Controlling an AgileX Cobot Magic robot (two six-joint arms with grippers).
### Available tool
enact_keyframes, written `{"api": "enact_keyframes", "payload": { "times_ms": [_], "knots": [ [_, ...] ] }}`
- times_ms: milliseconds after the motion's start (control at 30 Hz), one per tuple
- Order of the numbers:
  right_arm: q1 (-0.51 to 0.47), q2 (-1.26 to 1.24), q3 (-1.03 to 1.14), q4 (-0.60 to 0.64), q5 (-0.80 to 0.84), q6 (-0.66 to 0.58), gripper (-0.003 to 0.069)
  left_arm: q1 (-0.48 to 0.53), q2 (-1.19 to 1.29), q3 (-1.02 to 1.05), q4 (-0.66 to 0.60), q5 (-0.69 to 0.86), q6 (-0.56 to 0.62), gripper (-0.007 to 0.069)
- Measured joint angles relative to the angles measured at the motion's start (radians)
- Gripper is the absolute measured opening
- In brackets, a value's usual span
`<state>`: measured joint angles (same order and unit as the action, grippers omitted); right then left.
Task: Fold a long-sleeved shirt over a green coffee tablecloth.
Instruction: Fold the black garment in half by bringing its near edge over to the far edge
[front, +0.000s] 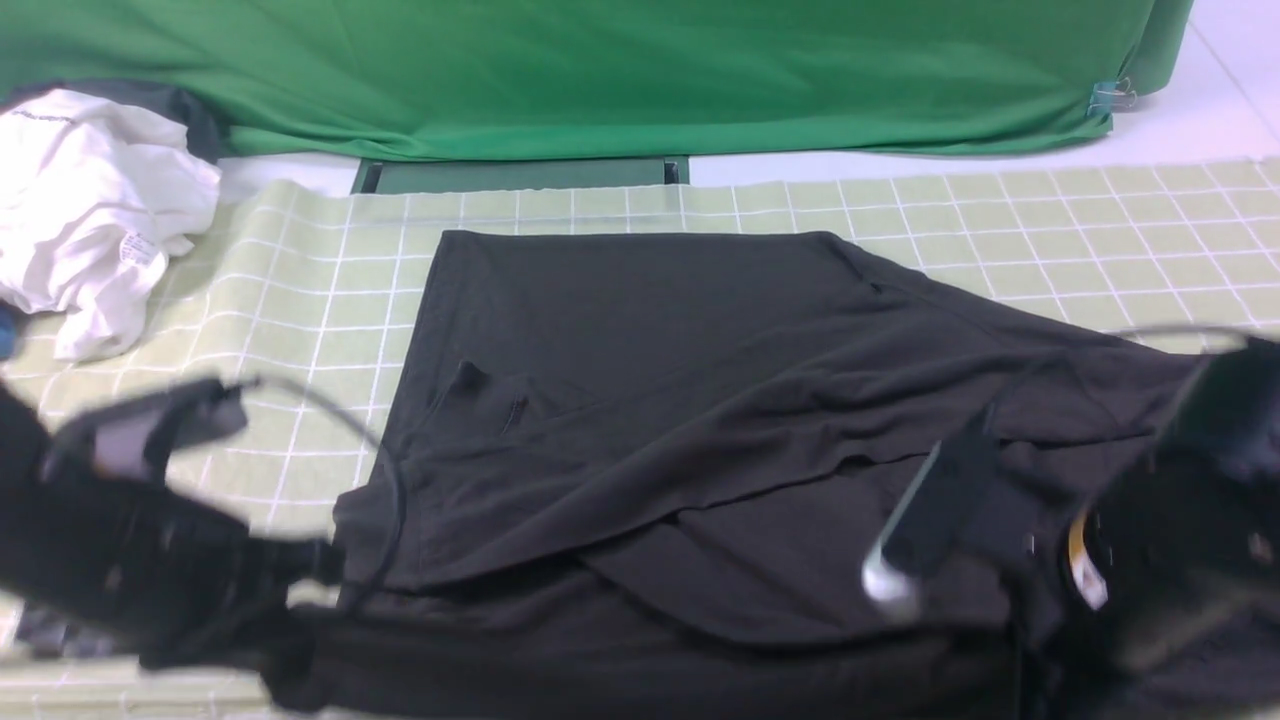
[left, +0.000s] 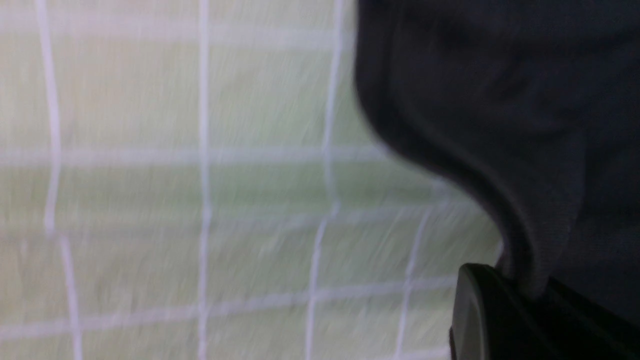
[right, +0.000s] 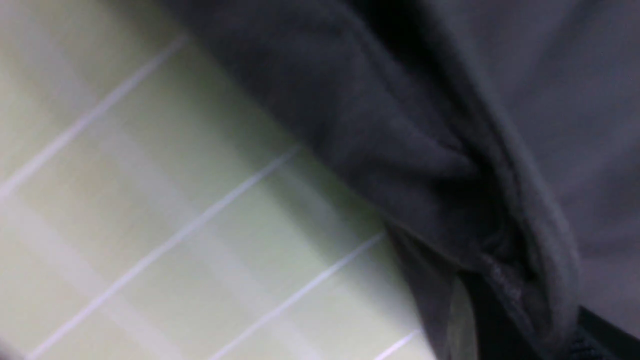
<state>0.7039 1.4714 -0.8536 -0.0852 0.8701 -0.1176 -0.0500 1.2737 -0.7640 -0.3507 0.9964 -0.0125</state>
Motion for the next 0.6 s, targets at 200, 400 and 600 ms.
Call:
{"api": "enact_keyframes", "payload": {
  "times_ms": [200, 400, 600],
  "knots": [
    [-0.148, 0.109, -0.171, -0.003, -0.004, -0.027, 0.0030, 0.003, 0.205, -0.215, -0.026, -0.024, 0.000, 0.0015],
    [-0.259, 0.274, -0.403, -0.004, -0.022, -0.059, 0.0030, 0.051, 0.438, -0.469, -0.114, -0.033, 0.013, 0.0015],
    [-0.309, 0.432, -0.605, -0.002, -0.022, -0.081, 0.0030, 0.094, 0.605, -0.673, -0.164, -0.028, 0.013, 0.0015]
  ]
}}
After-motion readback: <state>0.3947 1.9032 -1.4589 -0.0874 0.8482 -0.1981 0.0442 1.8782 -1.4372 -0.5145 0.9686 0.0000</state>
